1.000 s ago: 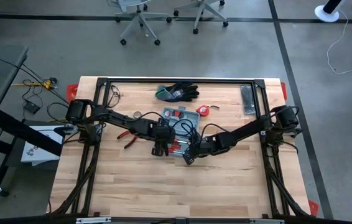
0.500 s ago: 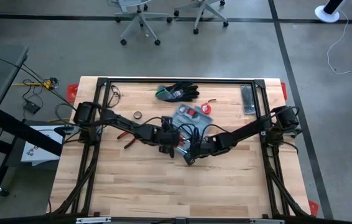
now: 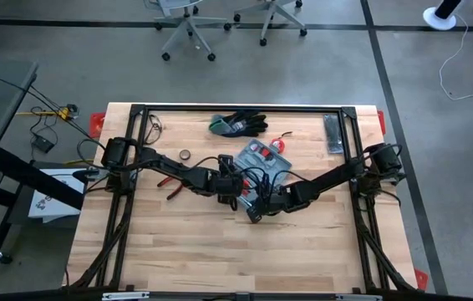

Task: Prefit tool cases
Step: Remove the hammer from the gray tool case

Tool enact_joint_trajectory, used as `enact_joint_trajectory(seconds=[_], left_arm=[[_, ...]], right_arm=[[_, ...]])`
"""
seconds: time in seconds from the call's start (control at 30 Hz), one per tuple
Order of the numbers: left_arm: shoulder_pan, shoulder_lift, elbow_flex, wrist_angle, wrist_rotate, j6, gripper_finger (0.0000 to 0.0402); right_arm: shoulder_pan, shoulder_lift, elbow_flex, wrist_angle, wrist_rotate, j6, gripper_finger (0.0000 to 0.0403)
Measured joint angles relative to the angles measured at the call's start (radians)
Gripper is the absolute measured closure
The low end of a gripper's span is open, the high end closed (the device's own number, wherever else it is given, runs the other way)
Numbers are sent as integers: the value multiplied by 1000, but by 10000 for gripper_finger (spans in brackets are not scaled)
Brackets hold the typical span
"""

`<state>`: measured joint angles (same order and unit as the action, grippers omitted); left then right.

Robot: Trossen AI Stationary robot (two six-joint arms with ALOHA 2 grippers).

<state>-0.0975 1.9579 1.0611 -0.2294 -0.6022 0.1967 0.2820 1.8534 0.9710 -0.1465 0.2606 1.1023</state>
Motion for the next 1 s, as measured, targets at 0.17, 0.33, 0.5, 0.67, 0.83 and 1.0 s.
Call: enact_joint_trajectory(seconds=[0.17, 0.33, 0.5, 0.67, 0.83, 1.0], left_arm=[[-6, -31, 24, -137, 81, -85, 218], [0, -134, 21, -191, 352, -115, 219], [29, -158, 23, -180, 587, -148, 227], [36, -158, 4, -171, 541, -148, 233], [35, -160, 0, -171, 538, -135, 234], [35, -160, 0, -169, 539, -137, 234]], right_arm=[[14, 0, 0, 6, 0, 21, 403], [15, -1, 3, -28, -21, 49, 403], [7, -4, 3, -101, -17, 59, 403], [-12, -3, 2, -93, -15, 48, 403], [-14, -3, 1, -80, -11, 59, 403], [-15, -5, 1, -69, -12, 68, 403]])
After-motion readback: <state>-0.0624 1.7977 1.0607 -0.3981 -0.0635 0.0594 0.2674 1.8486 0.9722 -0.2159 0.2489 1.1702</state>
